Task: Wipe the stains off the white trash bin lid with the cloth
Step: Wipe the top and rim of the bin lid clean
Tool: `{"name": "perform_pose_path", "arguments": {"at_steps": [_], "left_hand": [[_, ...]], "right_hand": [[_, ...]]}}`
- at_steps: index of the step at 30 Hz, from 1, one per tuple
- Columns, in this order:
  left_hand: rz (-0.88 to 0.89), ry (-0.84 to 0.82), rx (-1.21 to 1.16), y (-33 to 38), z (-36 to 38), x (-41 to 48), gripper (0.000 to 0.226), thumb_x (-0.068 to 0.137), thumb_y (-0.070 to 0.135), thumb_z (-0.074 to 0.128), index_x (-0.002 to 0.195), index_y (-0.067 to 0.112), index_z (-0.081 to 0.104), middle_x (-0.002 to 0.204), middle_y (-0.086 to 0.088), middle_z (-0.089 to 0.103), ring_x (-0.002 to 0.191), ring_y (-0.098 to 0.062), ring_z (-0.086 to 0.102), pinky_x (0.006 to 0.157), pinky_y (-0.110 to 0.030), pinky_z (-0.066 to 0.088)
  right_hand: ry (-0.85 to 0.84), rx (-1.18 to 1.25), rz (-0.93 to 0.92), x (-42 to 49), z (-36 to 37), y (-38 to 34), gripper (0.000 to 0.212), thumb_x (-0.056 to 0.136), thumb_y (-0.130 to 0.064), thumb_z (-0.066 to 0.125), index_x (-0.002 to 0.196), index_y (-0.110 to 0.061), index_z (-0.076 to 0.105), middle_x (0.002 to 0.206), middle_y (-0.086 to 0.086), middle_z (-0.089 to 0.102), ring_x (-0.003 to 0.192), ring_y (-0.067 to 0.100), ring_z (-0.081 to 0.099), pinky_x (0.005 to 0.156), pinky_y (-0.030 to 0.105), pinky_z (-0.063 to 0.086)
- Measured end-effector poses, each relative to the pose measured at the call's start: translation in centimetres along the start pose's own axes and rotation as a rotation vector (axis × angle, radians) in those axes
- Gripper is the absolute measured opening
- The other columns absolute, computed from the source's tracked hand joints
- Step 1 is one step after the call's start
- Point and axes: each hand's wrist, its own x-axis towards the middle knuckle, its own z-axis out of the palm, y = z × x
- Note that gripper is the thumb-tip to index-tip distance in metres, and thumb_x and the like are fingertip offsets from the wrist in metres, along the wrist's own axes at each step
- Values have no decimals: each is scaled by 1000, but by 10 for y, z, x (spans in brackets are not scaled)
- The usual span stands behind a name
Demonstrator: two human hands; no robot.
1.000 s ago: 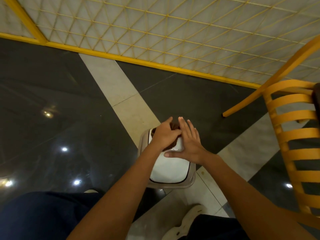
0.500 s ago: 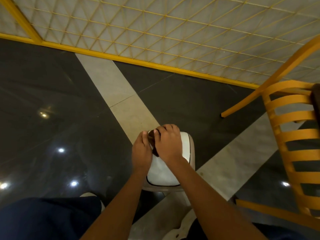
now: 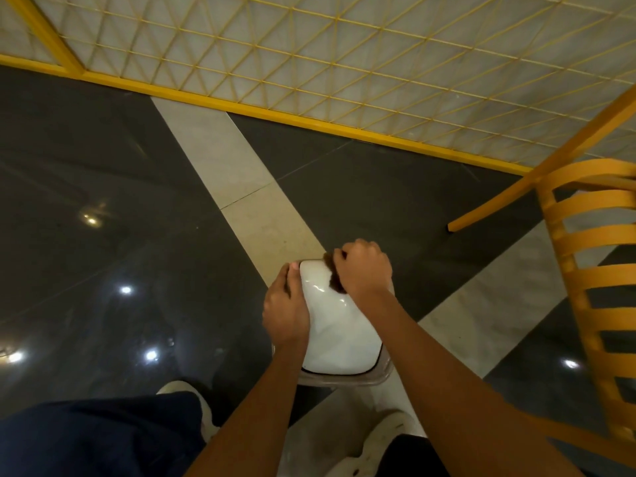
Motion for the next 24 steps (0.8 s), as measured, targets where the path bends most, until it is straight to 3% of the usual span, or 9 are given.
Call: {"name": "perform_pose_path", "arguments": {"at_steps": [4,6,9,13,15,21,22,24], "left_hand": [[-45,-39,61,3,-1,0,64,82,70,33,131,31,45,127,-5,53,117,-29,49,101,-50,35],[2,-26,69,4,-1,-1,60,84,65,36,133,31,43,130,-5,53,119,-28,48,101,-48,34],[33,-15,74,0,0,0,53,89,56,36,135,30,42,131,-6,53,120,-28,49,102,-48,36],[3,1,55,2,1,1,51,89,57,36,132,30,46,129,-5,54,119,-28,49,101,-46,36],[-33,-2,43,4,1,0,53,88,60,36,131,31,46,128,-6,53,118,-29,48,102,-47,36],[-76,-19,34,5,0,-2,56,87,63,33,131,31,46,126,-6,53,116,-29,49,102,-50,36],[-85,-18,39,6,0,-2,56,87,63,33,131,31,46,126,-6,53,116,-29,49,102,-50,36],[-106,-17,39,7,-1,-2,57,87,63,33,131,30,45,126,-7,52,117,-30,49,102,-51,35]], "right_hand": [[-79,-27,163,7,2,-11,49,95,-47,35,109,-9,63,116,10,59,115,27,47,100,44,37],[-41,-35,91,4,8,-29,54,95,-49,32,109,-9,64,120,10,58,118,28,44,100,43,35],[-26,-31,-107,-3,13,-44,44,99,-36,32,106,-6,64,113,10,60,110,26,48,92,38,40],[-52,101,-237,5,7,-27,39,97,-35,37,104,-8,65,105,8,60,104,23,51,80,33,42],[-111,129,-263,6,4,-10,36,96,-34,40,103,-10,66,103,6,60,101,21,51,81,35,44],[-255,243,111,23,-4,29,29,94,-34,45,88,-12,64,91,10,62,88,23,61,85,39,50],[-225,280,155,22,-2,30,29,94,-33,46,86,-11,63,88,10,62,88,24,61,82,37,51],[-2,306,180,10,6,27,29,94,-30,47,86,-9,65,89,10,62,88,24,60,76,34,49]]}}
